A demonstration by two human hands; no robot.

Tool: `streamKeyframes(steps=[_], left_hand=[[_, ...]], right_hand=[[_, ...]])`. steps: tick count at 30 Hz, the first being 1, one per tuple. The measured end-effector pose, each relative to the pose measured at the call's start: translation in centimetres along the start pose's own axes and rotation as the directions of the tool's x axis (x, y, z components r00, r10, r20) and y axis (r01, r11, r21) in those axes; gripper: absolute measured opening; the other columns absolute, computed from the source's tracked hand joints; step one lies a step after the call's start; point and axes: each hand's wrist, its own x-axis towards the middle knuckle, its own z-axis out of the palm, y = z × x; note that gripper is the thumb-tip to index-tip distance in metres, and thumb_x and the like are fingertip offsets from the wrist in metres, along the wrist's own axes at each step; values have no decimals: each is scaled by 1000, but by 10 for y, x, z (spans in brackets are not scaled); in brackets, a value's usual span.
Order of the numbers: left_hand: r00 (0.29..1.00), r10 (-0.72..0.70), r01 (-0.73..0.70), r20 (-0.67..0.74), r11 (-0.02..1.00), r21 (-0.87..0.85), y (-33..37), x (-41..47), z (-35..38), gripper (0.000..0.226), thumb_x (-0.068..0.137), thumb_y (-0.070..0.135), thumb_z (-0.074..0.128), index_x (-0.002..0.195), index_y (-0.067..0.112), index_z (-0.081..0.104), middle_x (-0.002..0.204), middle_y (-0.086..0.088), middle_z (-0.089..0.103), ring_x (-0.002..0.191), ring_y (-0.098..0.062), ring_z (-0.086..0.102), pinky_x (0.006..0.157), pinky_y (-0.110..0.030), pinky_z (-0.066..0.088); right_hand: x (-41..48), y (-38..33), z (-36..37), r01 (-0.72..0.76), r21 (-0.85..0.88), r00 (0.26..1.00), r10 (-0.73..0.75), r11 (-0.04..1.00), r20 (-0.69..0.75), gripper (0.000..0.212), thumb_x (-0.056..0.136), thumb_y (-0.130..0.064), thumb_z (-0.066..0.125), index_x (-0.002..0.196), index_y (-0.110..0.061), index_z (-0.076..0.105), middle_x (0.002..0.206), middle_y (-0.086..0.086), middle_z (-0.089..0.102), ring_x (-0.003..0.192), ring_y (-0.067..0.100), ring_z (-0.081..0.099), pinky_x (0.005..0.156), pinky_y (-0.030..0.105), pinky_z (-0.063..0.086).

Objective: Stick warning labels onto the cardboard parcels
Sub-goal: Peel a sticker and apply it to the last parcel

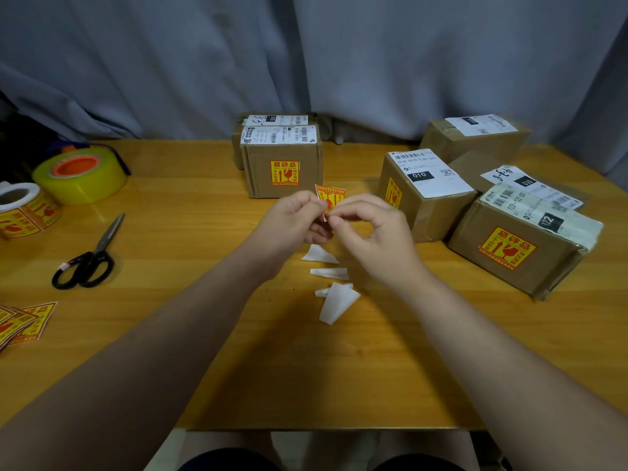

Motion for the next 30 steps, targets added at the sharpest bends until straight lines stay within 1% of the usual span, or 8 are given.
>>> streamKeyframes(steps=[2,3,5,6,8,10,18,30], left_hand=[[999,42,-43,21,999,22,-2,-2,-2,25,98,18,44,78,17,59,71,-1,60,66,-8,58,67,-23,50],[997,62,-63,41,997,40,-3,-4,-2,24,98,19,44,79,18,59,72,2,62,68,-7,58,66,-21,50],[993,87,-96,86,990,105,-4,-7,-4,22,97,21,46,81,18,61,74,5,61,70,-5,57,66,-20,48],[991,94,-107,95,984,144,-4,-8,-4,21,97,20,48,82,18,63,73,6,61,70,-5,56,66,-19,48],[993,106,-114,55,976,187,-5,-9,-5,19,94,17,53,81,18,67,70,5,61,67,-5,55,63,-19,48],[993,111,-104,-34,982,158,-4,-9,-10,14,90,13,57,82,15,68,70,2,63,67,-7,57,63,-20,49],[997,77,-70,-32,981,183,0,-7,-22,15,88,4,58,80,12,68,70,0,67,63,-6,62,58,-18,51],[998,63,-64,14,974,215,6,-8,-21,16,88,4,57,76,12,65,67,-1,63,58,-5,57,53,-17,48]], right_hand=[[1,-2,2,-159,27,982,161,987,-103,26,83,-22,66,108,-14,64,112,2,56,106,4,52,92,13,39],[2,-4,2,-309,115,937,323,944,-135,36,83,-27,69,116,-19,57,117,0,52,110,4,50,94,15,39],[7,-10,3,-548,434,789,614,716,-17,44,83,-27,70,121,-17,53,112,-1,58,99,6,58,88,22,46],[9,-11,3,-578,546,753,654,606,71,37,84,-22,69,117,-11,58,101,0,65,87,8,63,81,25,50],[9,-12,0,-575,540,768,633,614,98,16,85,-14,67,99,-7,67,80,1,71,70,8,66,68,22,53],[7,-12,-3,-547,476,804,591,688,69,8,84,-12,68,91,-9,69,74,0,71,65,5,66,62,17,52],[12,-10,-12,-536,246,843,499,807,199,5,82,-13,70,87,-15,71,76,0,72,66,5,66,66,18,54],[15,-12,-19,-549,229,829,489,804,271,10,82,-15,70,91,-13,70,83,4,73,73,10,69,72,23,56]])
